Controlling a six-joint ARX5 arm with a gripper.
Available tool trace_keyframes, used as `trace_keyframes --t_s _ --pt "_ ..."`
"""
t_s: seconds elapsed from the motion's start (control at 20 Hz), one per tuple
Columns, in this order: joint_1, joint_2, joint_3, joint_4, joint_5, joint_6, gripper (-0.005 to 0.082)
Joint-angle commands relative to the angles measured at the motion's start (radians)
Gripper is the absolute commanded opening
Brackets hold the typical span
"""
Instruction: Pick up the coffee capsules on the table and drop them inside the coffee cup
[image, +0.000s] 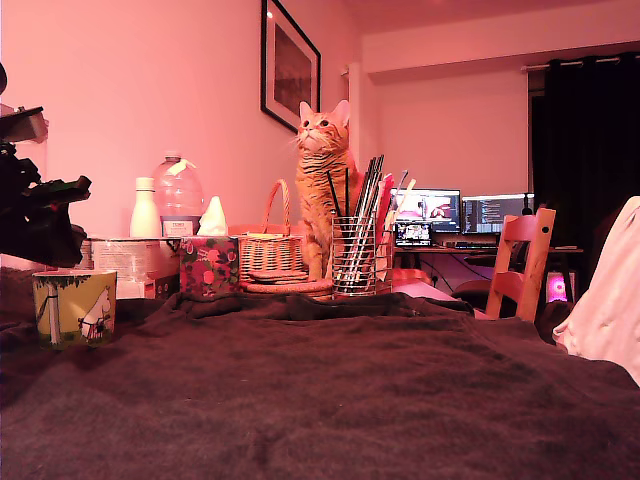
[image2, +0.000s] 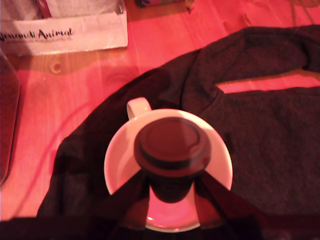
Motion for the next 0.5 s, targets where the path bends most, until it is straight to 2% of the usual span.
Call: trace_keyframes --t_s 0.0,0.1,0.15,0.45 --pt "0.003 0.027 0.012 0.005 0.002 -0.003 0.0231" --pt "0.002 0.027 0.012 0.005 0.002 -0.003 0.0395" --pt "0.002 0.027 0.012 0.005 0.003 -0.003 0.0431" --pt "0.002 0.027 0.012 0.005 0.017 -0.003 0.0451"
